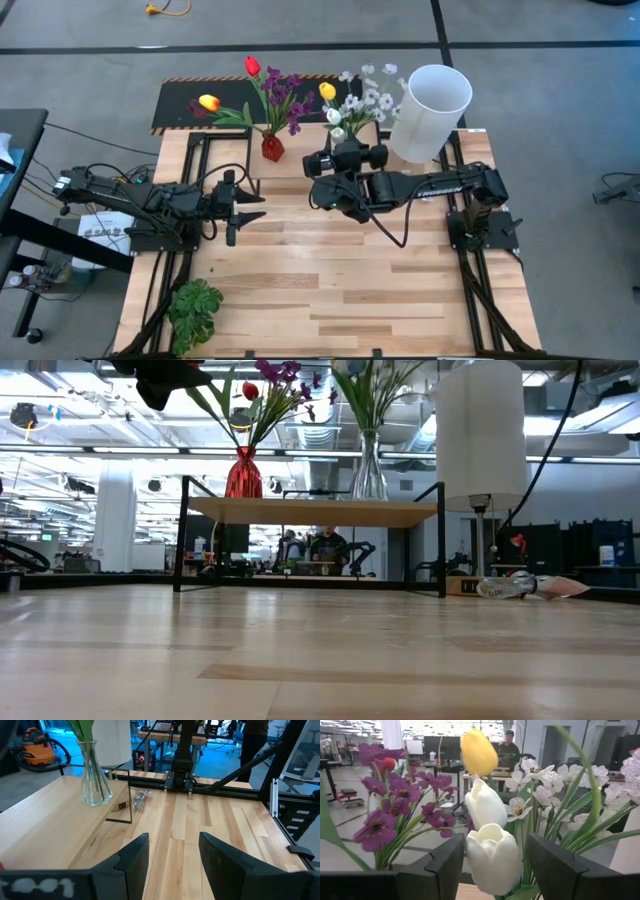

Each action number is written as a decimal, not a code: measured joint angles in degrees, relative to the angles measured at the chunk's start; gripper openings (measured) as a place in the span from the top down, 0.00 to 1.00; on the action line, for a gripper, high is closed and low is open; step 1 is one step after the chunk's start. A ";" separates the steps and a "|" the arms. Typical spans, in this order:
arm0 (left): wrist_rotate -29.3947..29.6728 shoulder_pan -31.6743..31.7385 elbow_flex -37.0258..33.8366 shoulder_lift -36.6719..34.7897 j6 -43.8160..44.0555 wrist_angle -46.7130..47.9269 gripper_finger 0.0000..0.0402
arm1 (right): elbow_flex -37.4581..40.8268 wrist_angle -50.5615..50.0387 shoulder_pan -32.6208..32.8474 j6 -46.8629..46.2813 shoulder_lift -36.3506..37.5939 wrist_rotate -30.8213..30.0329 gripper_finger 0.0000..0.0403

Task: Pick and place flowers into a vace then onto a shelf
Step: Return to Home Position

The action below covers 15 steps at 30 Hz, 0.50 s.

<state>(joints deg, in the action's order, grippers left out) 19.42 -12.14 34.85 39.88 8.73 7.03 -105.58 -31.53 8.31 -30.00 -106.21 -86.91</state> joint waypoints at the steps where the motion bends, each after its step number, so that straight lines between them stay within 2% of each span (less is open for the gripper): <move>1: 0.01 0.01 0.00 -0.02 0.00 0.00 0.60 | 0.00 -0.01 0.30 0.02 0.00 -0.05 0.49; 10: 0.00 0.00 0.00 -0.02 0.02 0.00 0.60 | 0.00 -0.17 3.59 1.97 0.00 -0.25 0.49; 15: 0.01 0.02 0.00 -0.01 0.02 0.01 0.60 | 0.00 -2.28 5.45 2.05 0.02 -2.92 0.49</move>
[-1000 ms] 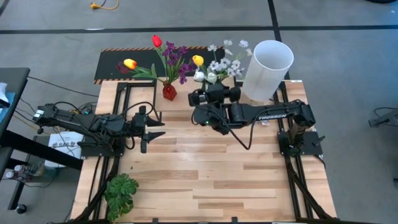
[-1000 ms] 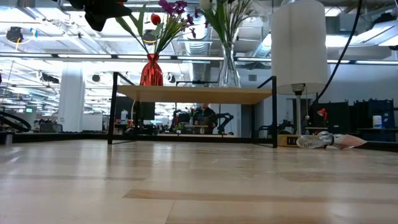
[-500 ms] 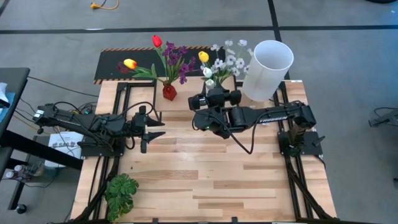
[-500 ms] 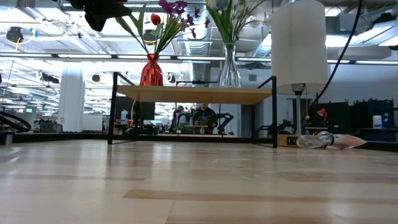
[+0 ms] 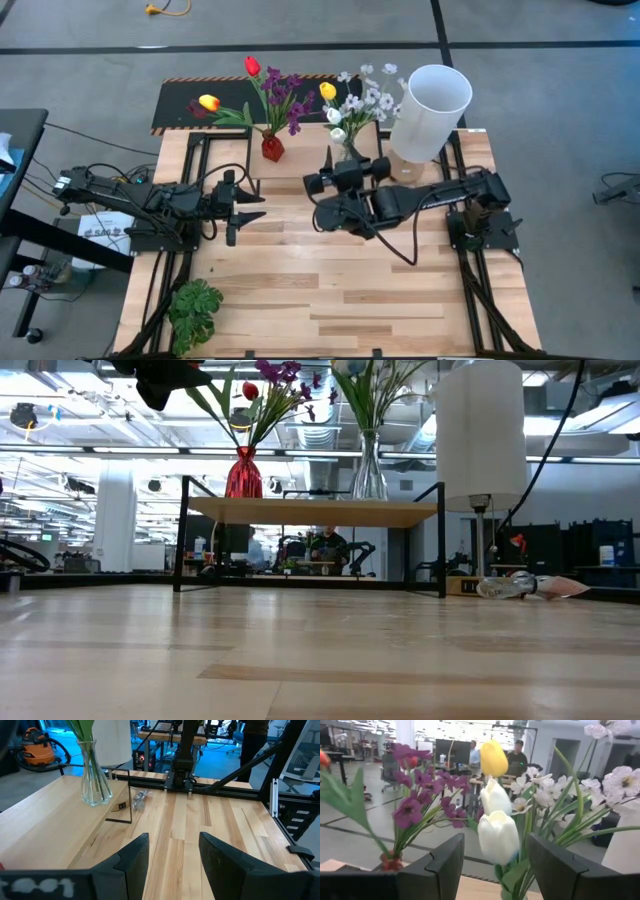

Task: Pick and place flowers into a vace then onto a shelf
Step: Return to Home Position

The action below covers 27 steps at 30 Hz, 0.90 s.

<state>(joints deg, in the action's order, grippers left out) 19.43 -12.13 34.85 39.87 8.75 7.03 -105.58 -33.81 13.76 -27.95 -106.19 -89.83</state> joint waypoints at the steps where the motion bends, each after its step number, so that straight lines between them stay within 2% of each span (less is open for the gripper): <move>1: 0.02 -0.02 0.00 -0.01 0.00 0.00 0.60 | -0.02 -0.51 0.46 0.01 0.02 -0.17 0.49; 12: 3.45 -0.02 0.00 -0.02 -0.02 0.15 0.60 | -0.02 -1.49 4.22 -0.09 0.02 -0.23 0.49; 19: 3.89 0.01 0.00 -0.01 0.43 0.20 0.60 | 0.31 -1.49 6.52 -10.41 0.03 -0.21 0.49; 23: 3.95 -0.01 0.00 -0.01 1.52 1.07 0.60 | 3.68 0.99 7.32 -13.44 0.02 -0.10 0.50; 27: 3.97 0.00 0.00 0.00 2.21 1.94 0.60 | 8.79 8.01 8.46 -15.15 0.10 -0.19 0.53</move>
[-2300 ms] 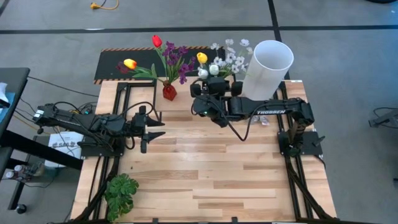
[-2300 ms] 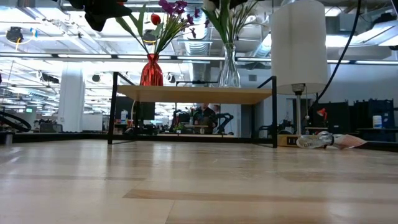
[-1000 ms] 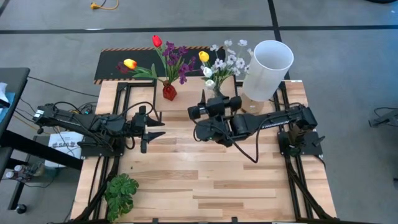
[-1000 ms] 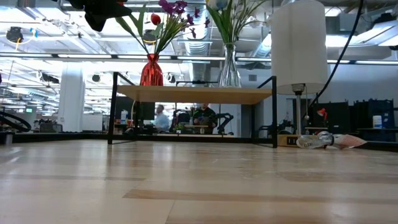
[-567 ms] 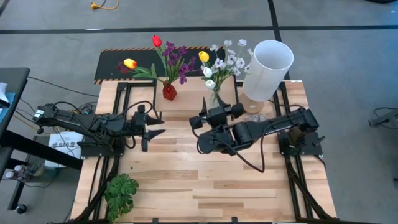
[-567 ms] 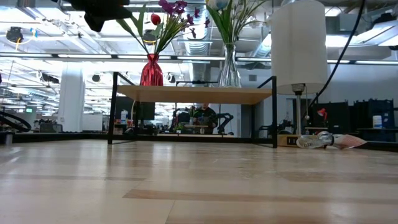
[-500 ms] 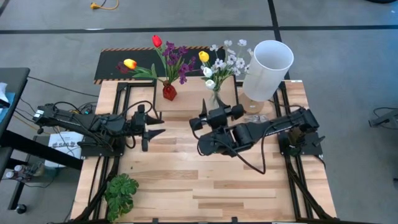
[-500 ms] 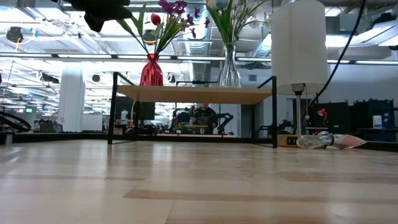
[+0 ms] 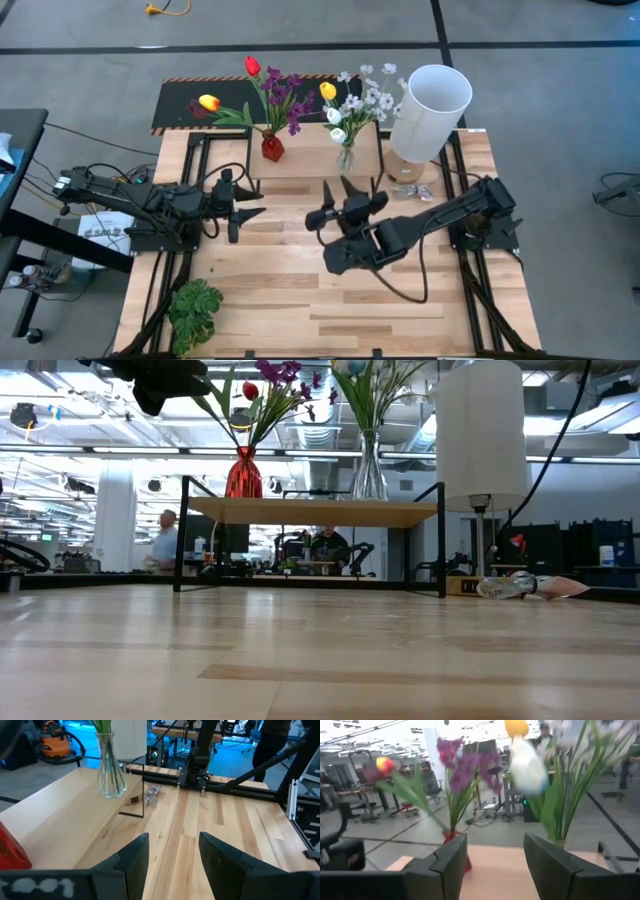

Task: Pick and place flowers into a vace then onto a shelf
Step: Return to Home Position

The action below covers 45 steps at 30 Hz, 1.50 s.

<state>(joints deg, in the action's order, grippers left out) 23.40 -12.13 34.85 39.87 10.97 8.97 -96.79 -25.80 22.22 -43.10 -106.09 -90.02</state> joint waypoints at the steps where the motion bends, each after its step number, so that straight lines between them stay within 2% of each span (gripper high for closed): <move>1: 0.00 0.00 0.00 -0.01 0.29 0.14 0.60 | 1.29 1.50 0.19 -0.01 -0.08 0.10 0.54; 5: -0.34 -0.01 0.00 0.01 2.06 1.29 0.60 | 2.47 2.81 0.79 0.75 -0.07 1.68 0.59; 7: -2.02 0.01 0.00 -0.01 3.17 1.57 0.60 | 2.44 2.84 1.24 3.69 0.07 8.59 0.62; 8: -3.30 0.01 0.00 0.00 3.62 1.84 0.60 | 2.45 2.69 1.41 5.71 0.24 14.49 0.63; 12: -9.11 0.01 0.00 0.01 5.75 2.34 0.60 | 2.46 2.85 1.37 10.19 1.71 46.60 0.70; 19: -24.77 0.01 0.00 -0.01 6.88 2.26 0.60 | 1.78 3.13 -1.45 2.79 2.22 95.45 0.86; 20: -26.97 -0.02 0.00 -0.01 6.96 2.05 0.60 | 1.30 4.84 -2.11 1.87 2.24 101.40 0.89; 22: -29.97 -0.01 0.00 -0.01 7.43 1.53 0.60 | 0.21 9.59 -3.14 1.41 2.32 108.52 0.94; 25: -30.64 -0.01 0.00 -0.01 7.89 0.08 0.60 | -3.54 16.13 -4.53 10.37 2.33 109.87 0.99; 28: -30.10 -0.01 0.00 -0.02 7.95 -1.29 0.60 | -10.45 18.15 -5.79 22.44 2.42 109.52 0.98; 33: -28.19 -0.01 0.00 -0.03 7.91 -3.22 0.60 | -23.96 13.39 -7.15 42.90 2.46 108.96 1.00; 36: -27.30 -0.01 0.00 -0.03 7.91 -3.56 0.60 | -32.05 7.51 -7.72 52.67 3.36 104.97 1.00; 39: -27.13 0.01 0.00 -0.03 7.91 -3.57 0.60 | -38.17 0.23 -8.42 58.03 5.46 99.77 1.00; 45: -26.54 0.01 0.00 -0.03 7.88 -3.62 0.60 | -36.13 -8.31 -10.21 59.71 14.85 91.48 1.00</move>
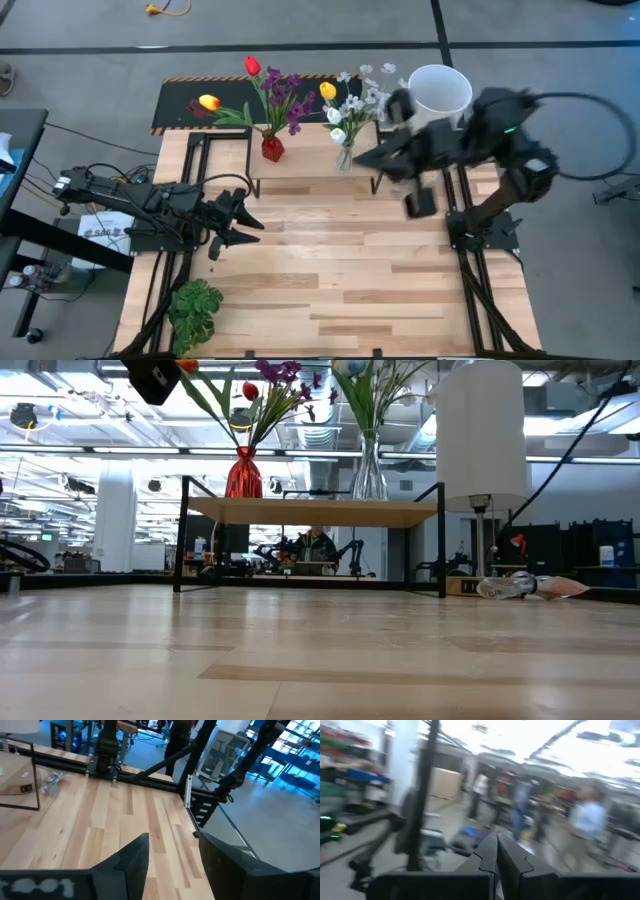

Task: Pick and place flowers into a vace then onto a shelf
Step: Return to Home Position

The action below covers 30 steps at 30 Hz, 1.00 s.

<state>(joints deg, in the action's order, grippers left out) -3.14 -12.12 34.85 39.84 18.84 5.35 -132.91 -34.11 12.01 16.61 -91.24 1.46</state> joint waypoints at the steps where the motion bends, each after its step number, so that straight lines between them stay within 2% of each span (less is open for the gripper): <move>1: 0.29 -0.02 0.00 0.00 -0.05 0.00 0.60 | 0.30 -1.74 -0.10 0.01 1.36 -2.25 1.00; 5: 1.84 0.00 0.00 -0.01 -0.89 -0.07 0.60 | 4.53 -6.65 -0.35 -0.54 6.63 -10.49 1.00; 8: 3.02 0.00 0.00 -0.01 -1.04 -0.09 0.60 | 11.06 -7.71 -1.04 -2.79 11.31 -12.02 1.00; 11: 3.49 0.00 0.00 0.00 -1.04 -0.11 0.60 | 20.28 -4.37 -1.71 -5.00 17.63 -12.73 1.00; 15: 3.70 0.00 0.00 -0.01 -1.04 -0.37 0.60 | 37.32 7.31 -2.01 -6.13 28.06 -15.07 1.00; 20: 4.05 0.00 0.00 0.01 -1.43 -2.51 0.60 | 60.01 30.26 -1.86 -6.53 40.33 -16.11 1.00; 26: 8.32 0.00 0.00 -0.73 -5.38 -9.18 0.60 | 78.60 47.09 0.40 -6.76 50.25 -16.32 1.00; 30: 13.28 0.05 -0.02 -4.25 -10.32 -15.58 0.60 | 88.48 57.99 2.28 -7.49 54.21 -17.06 1.00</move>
<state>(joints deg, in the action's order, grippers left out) 10.14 -12.06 34.83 35.59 8.53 -10.24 -44.43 23.89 14.30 9.13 -37.03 -15.59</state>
